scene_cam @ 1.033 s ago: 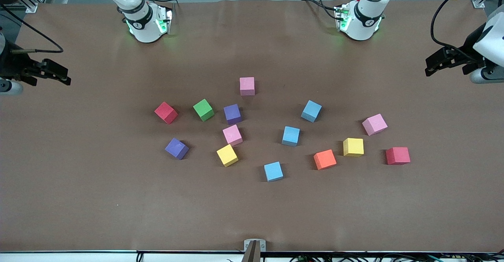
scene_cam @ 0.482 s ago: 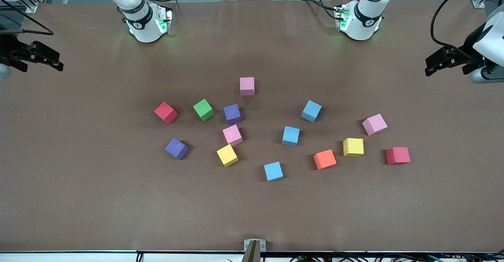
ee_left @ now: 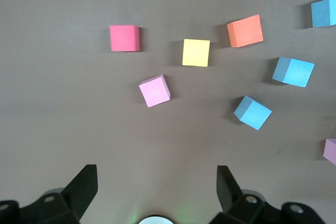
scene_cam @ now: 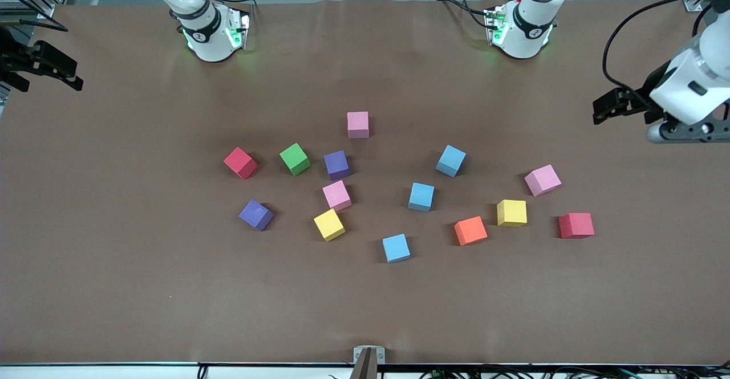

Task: Arrange 11 blocks into digit 3
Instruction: 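Reach the left gripper over the pink cube near the table centre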

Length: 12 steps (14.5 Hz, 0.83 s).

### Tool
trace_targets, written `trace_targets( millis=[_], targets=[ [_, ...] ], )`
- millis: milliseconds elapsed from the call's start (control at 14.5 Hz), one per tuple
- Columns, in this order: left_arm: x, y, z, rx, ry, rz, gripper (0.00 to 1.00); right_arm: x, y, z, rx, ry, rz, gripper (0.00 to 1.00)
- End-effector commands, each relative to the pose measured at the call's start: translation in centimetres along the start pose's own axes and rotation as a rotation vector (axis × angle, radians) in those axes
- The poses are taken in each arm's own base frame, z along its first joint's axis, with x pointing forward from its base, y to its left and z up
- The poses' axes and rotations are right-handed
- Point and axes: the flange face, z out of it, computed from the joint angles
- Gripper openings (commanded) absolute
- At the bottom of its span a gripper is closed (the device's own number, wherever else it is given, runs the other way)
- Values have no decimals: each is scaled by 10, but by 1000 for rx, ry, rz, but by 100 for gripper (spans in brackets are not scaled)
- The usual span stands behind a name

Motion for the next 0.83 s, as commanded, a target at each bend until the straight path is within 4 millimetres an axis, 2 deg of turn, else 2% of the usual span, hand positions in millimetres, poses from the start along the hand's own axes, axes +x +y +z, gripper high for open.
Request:
trace_targets(
  millis=[0, 138, 344, 551, 689, 758],
  targets=[
    [6, 19, 12, -11, -13, -7, 100, -6, 6, -4, 17, 10, 6, 100],
    [8, 43, 31, -10, -23, -19, 100, -6, 8, -3, 17, 7, 11, 100],
    [6, 98, 67, -36, -29, -58, 100, -7, 7, -5, 20, 8, 18, 100],
    [-6, 183, 104, -53, -49, -71, 100, -16, 7, -14, 20, 18, 21, 100],
    [-19, 246, 141, -70, -62, -93, 100, -17, 7, -15, 33, 18, 21, 100],
    [-31, 284, 164, -77, -71, -119, 100, -16, 7, -14, 46, 20, 19, 100]
  ],
)
